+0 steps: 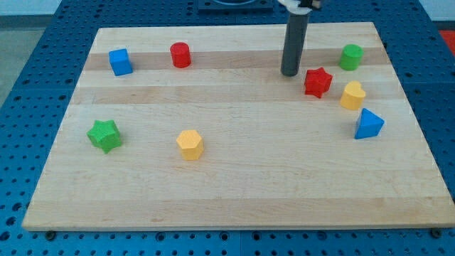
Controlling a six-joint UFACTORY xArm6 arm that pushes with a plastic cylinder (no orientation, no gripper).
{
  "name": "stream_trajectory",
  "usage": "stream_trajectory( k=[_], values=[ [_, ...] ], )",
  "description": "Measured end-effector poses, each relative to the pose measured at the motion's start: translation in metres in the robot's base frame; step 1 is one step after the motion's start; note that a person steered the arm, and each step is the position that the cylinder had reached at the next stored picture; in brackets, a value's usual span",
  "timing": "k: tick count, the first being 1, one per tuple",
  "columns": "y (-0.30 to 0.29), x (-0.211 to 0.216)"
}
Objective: Push the red star into the yellow heart
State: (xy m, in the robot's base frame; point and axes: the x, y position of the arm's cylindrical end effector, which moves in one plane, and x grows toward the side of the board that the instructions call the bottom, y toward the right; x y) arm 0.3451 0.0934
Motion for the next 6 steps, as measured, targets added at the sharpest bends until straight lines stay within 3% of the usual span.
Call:
stream_trajectory(
  k=[1,6],
  values=[
    [0.001,0.032],
    [0.093,0.016]
  ],
)
